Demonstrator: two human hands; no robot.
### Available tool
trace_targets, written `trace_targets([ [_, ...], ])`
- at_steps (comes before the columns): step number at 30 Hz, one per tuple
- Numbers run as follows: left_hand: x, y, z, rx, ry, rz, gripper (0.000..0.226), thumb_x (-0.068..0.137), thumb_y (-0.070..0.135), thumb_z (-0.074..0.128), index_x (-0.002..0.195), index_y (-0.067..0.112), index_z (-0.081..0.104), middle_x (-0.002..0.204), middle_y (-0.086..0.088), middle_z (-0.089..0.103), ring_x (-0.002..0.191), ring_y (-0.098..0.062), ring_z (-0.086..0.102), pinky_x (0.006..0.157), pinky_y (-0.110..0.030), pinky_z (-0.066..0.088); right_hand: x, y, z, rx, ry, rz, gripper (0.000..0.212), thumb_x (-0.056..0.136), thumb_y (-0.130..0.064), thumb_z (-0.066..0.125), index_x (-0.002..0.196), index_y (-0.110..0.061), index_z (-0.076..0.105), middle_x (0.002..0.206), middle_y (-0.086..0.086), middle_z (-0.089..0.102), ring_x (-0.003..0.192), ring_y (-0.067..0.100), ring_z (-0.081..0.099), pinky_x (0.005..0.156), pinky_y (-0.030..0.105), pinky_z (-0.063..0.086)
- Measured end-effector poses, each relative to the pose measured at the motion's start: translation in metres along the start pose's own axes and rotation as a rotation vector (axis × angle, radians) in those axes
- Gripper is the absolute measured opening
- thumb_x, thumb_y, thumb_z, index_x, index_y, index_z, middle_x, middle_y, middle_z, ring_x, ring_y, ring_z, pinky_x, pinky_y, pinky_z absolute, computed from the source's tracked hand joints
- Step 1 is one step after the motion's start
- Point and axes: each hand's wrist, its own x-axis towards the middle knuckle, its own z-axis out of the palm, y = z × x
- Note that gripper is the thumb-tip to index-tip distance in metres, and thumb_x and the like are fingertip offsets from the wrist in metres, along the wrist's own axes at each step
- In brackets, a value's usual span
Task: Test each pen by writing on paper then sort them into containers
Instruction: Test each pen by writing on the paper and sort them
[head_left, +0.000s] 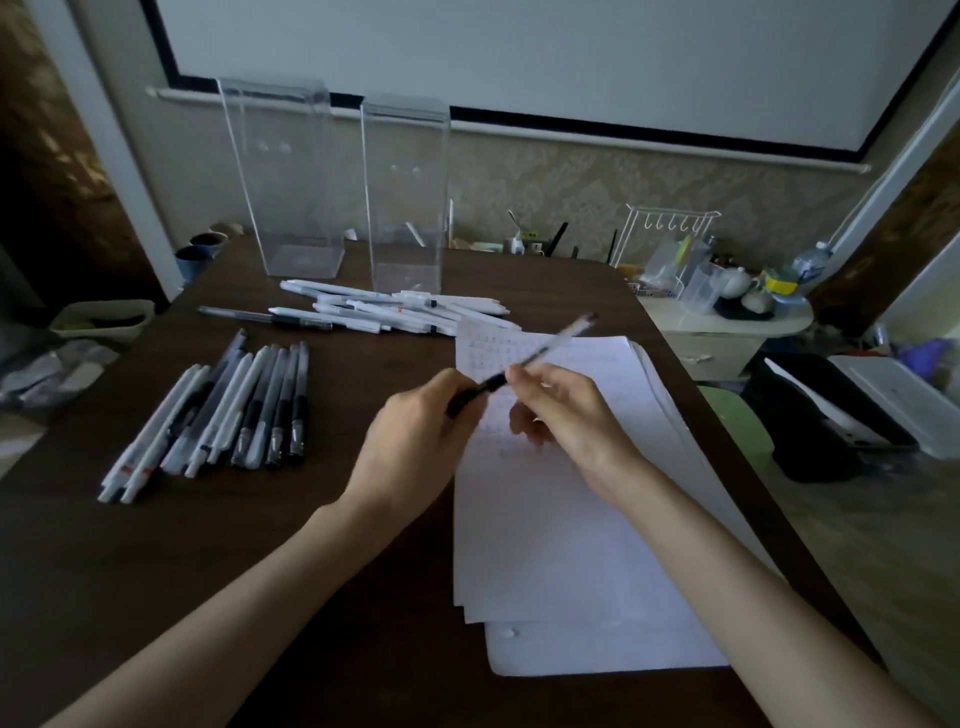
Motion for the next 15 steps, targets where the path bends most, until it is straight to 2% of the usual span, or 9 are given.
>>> trace_targets([
  [3,-0.003,-0.024,-0.044,0.273,0.169,-0.131,0.015,0.092,0.027,0.055,0.099,0.016,0.06,0.072,0.004,0.061,0.059,-0.014,0.057,0.05,-0.034,0.047,0.029,-0.007,0.013,-0.219,0.024,-0.046,0.028,0.093,-0.038,0.053,0.089,-0.011,0.062,0.066,0.001,0.063,0.059,0.005,0.056,0.06,0.022,0.043],
  [7,-0.019,-0.051,-0.084,0.53,0.212,-0.281,0.014,0.093,0.031,0.052,0.096,0.018,0.057,0.073,0.005,0.053,0.06,-0.011,0.046,0.045,-0.024,0.031,0.077,-0.01,0.041,-0.532,0.095,-0.195,0.014,0.093,-0.016,0.053,0.085,-0.01,0.064,0.082,0.002,0.064,0.077,0.012,0.057,0.068,0.024,0.042],
  [9,-0.029,-0.059,-0.091,0.576,0.223,-0.275,0.014,0.091,0.03,0.054,0.092,0.018,0.059,0.079,0.001,0.059,0.066,-0.013,0.05,0.051,-0.027,0.035,0.101,-0.005,0.054,-0.666,0.13,-0.285,0.012,0.09,-0.009,0.055,0.091,-0.005,0.066,0.092,0.007,0.064,0.088,0.018,0.057,0.075,0.026,0.042],
  [12,-0.034,-0.069,-0.09,0.621,0.252,-0.254,0.016,0.086,0.03,0.059,0.089,0.015,0.062,0.091,-0.005,0.063,0.081,-0.021,0.058,0.069,-0.034,0.044,0.126,0.005,0.069,-0.864,0.157,-0.343,0.016,0.089,-0.012,0.056,0.101,-0.006,0.065,0.107,0.012,0.058,0.107,0.026,0.049,0.083,0.029,0.036],
  [15,-0.033,-0.074,-0.086,0.687,0.206,-0.351,0.027,0.086,0.041,0.053,0.092,0.016,0.058,0.099,-0.005,0.058,0.092,-0.023,0.056,0.08,-0.037,0.042,0.134,0.012,0.082,-1.03,0.171,-0.339,0.015,0.09,-0.021,0.058,0.102,-0.012,0.06,0.11,0.007,0.055,0.109,0.025,0.045,0.086,0.033,0.039],
])
